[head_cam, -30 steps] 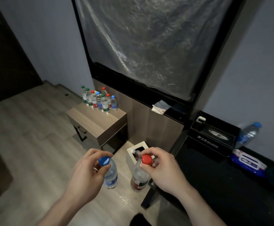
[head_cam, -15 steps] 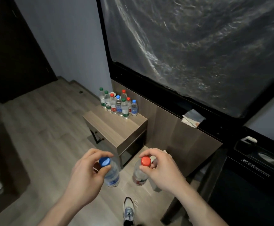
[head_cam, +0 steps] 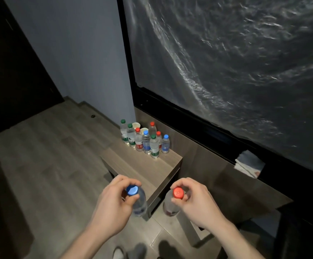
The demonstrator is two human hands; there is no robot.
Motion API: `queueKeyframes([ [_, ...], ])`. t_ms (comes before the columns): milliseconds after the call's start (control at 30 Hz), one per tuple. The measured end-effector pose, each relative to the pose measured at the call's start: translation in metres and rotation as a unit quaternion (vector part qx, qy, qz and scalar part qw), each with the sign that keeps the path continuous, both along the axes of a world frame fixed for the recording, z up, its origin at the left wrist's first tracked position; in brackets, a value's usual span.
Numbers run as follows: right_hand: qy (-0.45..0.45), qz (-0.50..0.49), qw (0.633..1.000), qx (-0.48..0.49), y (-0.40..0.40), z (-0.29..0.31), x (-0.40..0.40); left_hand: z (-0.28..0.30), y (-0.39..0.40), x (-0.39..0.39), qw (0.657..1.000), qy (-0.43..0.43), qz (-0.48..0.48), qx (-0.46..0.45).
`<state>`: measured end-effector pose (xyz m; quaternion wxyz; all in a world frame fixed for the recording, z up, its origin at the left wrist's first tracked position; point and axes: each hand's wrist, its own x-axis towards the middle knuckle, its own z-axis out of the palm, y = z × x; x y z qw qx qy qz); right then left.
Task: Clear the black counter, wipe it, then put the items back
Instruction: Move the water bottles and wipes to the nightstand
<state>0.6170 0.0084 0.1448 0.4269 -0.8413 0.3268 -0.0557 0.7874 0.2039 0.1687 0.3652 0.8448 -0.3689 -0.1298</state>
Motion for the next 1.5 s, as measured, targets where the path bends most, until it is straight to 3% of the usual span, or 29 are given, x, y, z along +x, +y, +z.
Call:
queueKeyframes([
  [267, 0.037, -0.095, 0.995, 0.0, -0.012, -0.033, 0.073, -0.037, -0.05, 0.101, 0.991, 0.02, -0.118, 0.053],
  [667, 0.061, -0.235, 0.97, 0.024, -0.029, -0.081, 0.151, -0.106, -0.145, 0.214, 0.95, 0.025, -0.28, 0.136],
  [1000, 0.121, -0.217, 0.968, 0.042, -0.109, -0.12, 0.191, -0.165, -0.246, 0.232, 0.955, 0.054, -0.258, 0.137],
  [1133, 0.142, -0.207, 0.965, 0.07, -0.15, -0.14, 0.201, -0.194, -0.284, 0.236, 0.969, 0.069, -0.227, 0.069],
  [1500, 0.198, -0.157, 0.966, 0.063, -0.23, -0.186, 0.232, -0.257, -0.356, 0.249, 0.963, 0.108, -0.187, 0.16],
])
